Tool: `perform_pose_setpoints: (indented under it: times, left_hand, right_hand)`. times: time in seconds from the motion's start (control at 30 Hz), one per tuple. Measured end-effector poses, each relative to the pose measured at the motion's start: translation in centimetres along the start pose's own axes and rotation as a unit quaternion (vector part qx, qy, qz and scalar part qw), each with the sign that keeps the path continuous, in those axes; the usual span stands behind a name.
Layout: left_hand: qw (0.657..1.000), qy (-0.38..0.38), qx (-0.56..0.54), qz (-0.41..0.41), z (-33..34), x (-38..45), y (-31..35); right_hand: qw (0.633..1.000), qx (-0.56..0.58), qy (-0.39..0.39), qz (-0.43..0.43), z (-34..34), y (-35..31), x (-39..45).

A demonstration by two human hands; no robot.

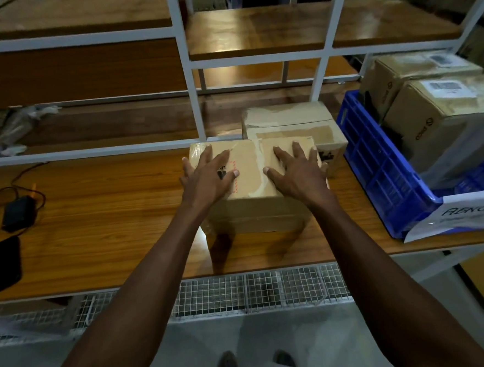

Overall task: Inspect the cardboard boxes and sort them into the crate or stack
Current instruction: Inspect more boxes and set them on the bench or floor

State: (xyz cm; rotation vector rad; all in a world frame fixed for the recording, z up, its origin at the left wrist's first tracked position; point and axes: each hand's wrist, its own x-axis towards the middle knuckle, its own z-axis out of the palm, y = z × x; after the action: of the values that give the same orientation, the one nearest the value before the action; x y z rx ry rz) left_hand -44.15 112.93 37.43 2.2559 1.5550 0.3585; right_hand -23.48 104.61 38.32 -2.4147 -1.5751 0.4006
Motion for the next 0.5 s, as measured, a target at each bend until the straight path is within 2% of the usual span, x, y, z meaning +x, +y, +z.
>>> perform_pose_setpoints:
  times: [0.1,0.23,0.5]
  left_hand:
    - [0.999,0.005,0.051,0.013,0.1,-0.4,1.7]
    - [0.993,-0.033,0.104,0.040,1.1,-0.6,2.3]
    - [0.992,-0.044,0.111,0.035,1.0,0.0,1.4]
  right_hand:
    - [1.000,-0.006,-0.003,-0.010,0.1,0.2,1.3]
    - [1.000,-0.019,-0.014,-0.013,0.1,0.1,2.7]
    - [0.998,0.009,-0.018,-0.056,-0.1,1.5,3.2]
